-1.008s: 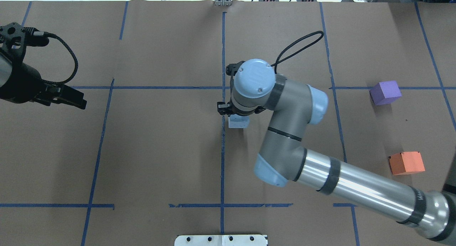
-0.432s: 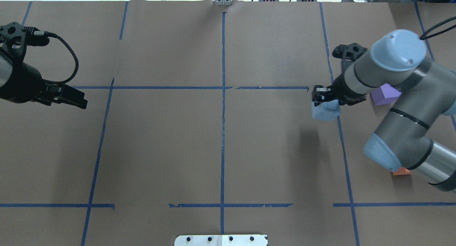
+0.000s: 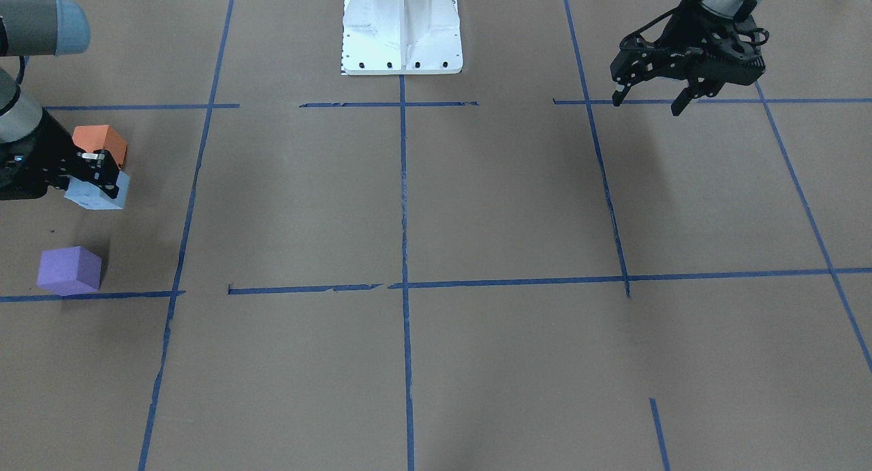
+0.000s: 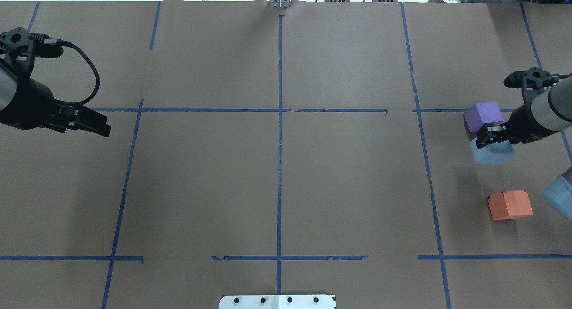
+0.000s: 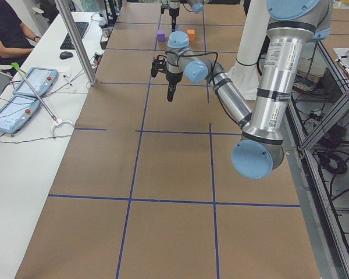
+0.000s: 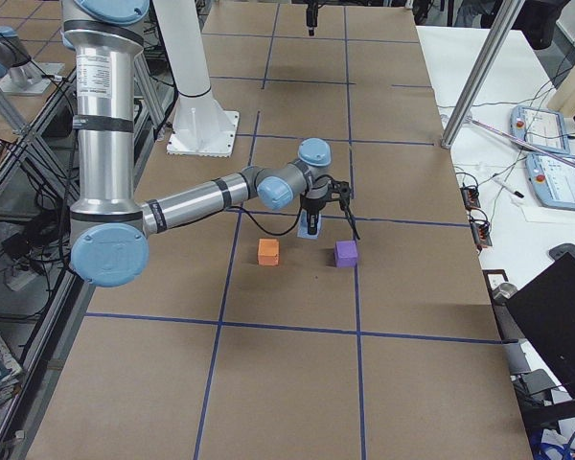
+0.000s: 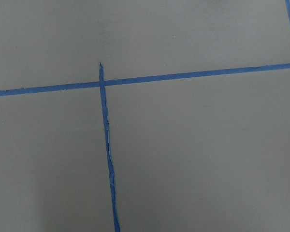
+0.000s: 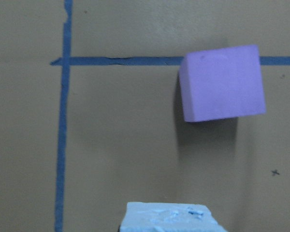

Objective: Place blue block between orange and purple blocks
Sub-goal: 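Carry the light blue cube with the right gripper toward the purple and orange cubes, then lower the light blue cube between the purple and orange cubes and open the right gripper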

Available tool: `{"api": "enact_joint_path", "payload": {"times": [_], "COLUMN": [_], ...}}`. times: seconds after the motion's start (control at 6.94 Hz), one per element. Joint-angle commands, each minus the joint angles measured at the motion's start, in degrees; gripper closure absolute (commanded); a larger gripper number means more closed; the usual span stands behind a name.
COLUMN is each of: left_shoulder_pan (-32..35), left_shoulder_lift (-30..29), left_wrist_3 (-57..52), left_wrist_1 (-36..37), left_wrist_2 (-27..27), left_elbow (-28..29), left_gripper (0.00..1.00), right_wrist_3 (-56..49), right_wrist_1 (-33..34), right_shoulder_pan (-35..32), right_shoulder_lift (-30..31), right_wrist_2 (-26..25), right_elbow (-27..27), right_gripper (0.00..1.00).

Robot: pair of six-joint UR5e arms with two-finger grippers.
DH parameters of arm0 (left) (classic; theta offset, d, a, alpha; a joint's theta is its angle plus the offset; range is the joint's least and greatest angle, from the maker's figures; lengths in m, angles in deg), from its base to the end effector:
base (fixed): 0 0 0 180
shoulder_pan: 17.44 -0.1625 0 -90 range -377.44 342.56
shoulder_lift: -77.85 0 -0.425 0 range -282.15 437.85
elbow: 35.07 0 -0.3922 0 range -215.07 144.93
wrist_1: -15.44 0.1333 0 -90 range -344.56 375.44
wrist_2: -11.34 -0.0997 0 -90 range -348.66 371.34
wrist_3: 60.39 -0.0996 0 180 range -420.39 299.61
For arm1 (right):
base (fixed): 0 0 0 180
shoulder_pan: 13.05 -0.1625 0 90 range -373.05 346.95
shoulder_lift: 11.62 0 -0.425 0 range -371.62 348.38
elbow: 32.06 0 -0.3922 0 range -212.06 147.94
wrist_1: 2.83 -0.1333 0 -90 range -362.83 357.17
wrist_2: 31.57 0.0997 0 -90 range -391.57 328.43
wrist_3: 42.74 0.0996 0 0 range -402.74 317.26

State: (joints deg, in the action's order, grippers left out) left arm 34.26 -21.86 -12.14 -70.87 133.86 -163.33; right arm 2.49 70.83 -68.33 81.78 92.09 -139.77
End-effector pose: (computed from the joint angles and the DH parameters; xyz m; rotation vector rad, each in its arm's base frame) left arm 0.2252 -0.4138 0.2806 0.1775 0.9056 0.0581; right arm -0.2108 -0.4414 0.5103 0.0297 -0.7721 0.0171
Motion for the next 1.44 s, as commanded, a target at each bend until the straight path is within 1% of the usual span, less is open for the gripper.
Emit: {"api": "enact_joint_path", "payload": {"times": [0.0,0.29,0.58,0.86,1.3], "left_shoulder_pan": [-0.03,-0.03,-0.12,-0.2,-0.2], "left_shoulder_lift": [-0.13,-0.04,-0.22,-0.22,-0.22], "left_wrist_3": [0.09,0.18,1.22,1.23,1.32], "left_wrist_1": [0.0,0.0,0.09,0.09,0.09], "left_wrist_2": [0.0,-0.09,-0.18,-0.18,-0.18], "left_elbow": [0.03,0.03,-0.06,-0.06,-0.06], "left_gripper": [0.0,0.0,0.0,0.0,0.0], "right_wrist_3": [-1.9,-1.55,-1.46,-1.46,-1.72], "right_wrist_1": [-0.45,-0.45,-0.45,-0.45,-0.54], "right_shoulder_pan": [-0.26,-0.09,0.17,0.09,0.53], "right_shoulder_lift": [2.75,-1.18,-2.43,-3.84,-4.01], "right_wrist_2": [0.36,0.36,0.19,0.19,0.01], "right_elbow": [2.41,6.79,8.73,10.32,10.77], "right_gripper": [0.98,0.96,0.96,0.95,0.88]}}
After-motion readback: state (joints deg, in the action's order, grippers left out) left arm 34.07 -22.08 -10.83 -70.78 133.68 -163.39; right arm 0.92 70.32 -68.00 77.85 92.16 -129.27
